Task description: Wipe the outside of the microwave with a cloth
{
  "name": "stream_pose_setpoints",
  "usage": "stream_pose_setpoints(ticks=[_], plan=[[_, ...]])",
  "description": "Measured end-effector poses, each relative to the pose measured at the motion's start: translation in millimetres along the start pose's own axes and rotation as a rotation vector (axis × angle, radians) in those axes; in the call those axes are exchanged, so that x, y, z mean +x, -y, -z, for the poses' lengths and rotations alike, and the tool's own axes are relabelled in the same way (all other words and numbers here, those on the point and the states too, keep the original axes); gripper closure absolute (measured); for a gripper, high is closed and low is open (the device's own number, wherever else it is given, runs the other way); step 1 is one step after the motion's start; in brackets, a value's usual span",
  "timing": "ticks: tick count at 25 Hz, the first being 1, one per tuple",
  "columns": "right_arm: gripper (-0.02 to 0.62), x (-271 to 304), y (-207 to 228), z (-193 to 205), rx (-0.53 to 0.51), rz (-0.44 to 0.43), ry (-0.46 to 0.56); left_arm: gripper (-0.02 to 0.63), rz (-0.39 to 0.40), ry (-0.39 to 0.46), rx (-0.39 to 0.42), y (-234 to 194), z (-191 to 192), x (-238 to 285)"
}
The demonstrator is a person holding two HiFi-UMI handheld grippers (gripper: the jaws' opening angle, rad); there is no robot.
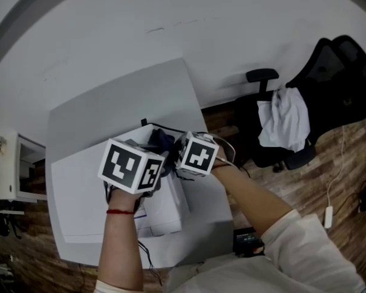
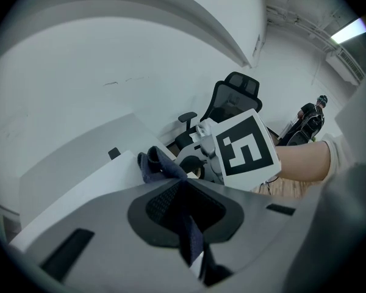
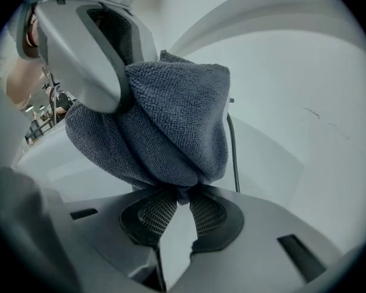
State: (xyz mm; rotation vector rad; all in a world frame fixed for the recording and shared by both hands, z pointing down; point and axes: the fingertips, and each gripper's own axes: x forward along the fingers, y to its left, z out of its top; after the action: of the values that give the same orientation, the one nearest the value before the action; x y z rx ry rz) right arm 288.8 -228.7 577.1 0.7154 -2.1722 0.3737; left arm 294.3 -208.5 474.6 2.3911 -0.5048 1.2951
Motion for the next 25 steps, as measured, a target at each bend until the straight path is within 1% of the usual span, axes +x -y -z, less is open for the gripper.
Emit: stream_pose_setpoints(ticks=[6,12,15,18,21,25], plan=[[0.512,5,18,-7,-0.009,0.025,0.023,0.581,-0.025,-0.006,0.014,-13,-12,6],[0.512,-2,42,-24,-0.044,0.13,0.058,0.581,-0.07,0.022,0.015,-28,-24,7],[0.515,-2,50,-32,-0.035,0.155,0.087,0.581,-0.09,0.044,0.012,-35,-28,5],[0.52,0,48,-28,-0.015,0.149,0.097,0.581,-0.088,0.054,0.002,-34,-28,5],[0.523,5,41,-17,0.016,0.109,0.098,0.581,-0.089,0.051,0.007,-30,-24,5],[0.523,4,22,-5,-0.01,0.04,0.07,0.581,-0.063,0.031,0.007,-12,-13,8]])
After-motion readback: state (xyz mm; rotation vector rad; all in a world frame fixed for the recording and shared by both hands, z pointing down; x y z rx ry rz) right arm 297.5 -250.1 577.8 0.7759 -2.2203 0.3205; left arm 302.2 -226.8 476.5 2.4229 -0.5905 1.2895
